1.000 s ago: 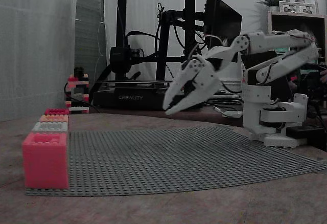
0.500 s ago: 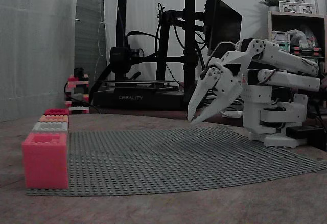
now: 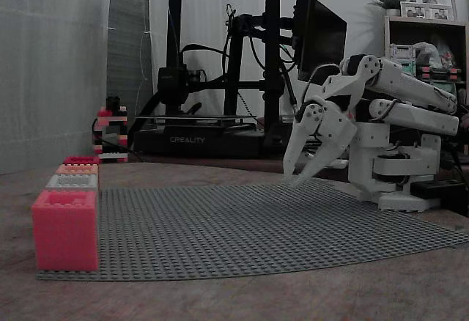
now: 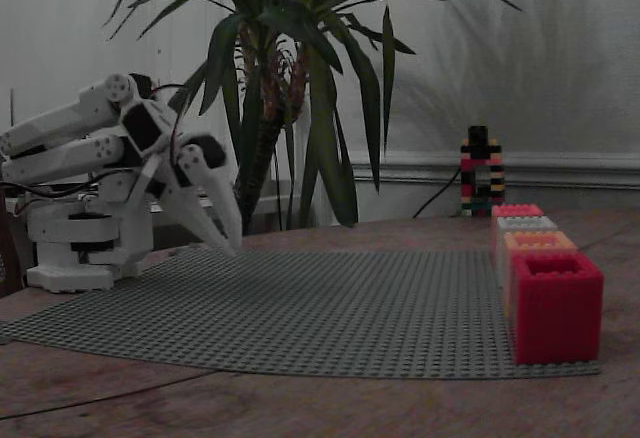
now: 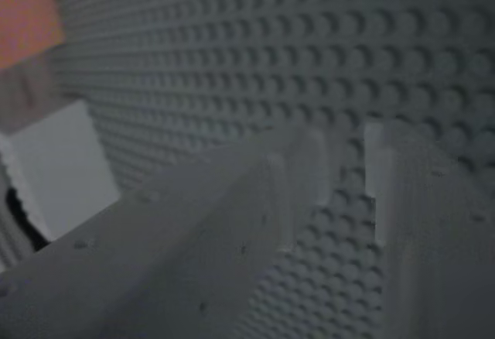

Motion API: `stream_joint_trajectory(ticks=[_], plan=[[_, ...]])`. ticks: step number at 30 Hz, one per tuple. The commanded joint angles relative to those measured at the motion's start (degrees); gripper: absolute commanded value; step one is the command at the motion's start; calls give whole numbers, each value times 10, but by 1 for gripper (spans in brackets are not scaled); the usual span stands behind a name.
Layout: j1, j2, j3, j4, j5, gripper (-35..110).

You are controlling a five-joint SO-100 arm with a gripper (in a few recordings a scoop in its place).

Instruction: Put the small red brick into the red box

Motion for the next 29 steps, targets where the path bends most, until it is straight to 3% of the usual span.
stream_joint_trajectory(ticks=[1, 29], plan=[[-16, 1, -23, 9, 4, 0], [-18, 1, -29, 34, 14, 0]])
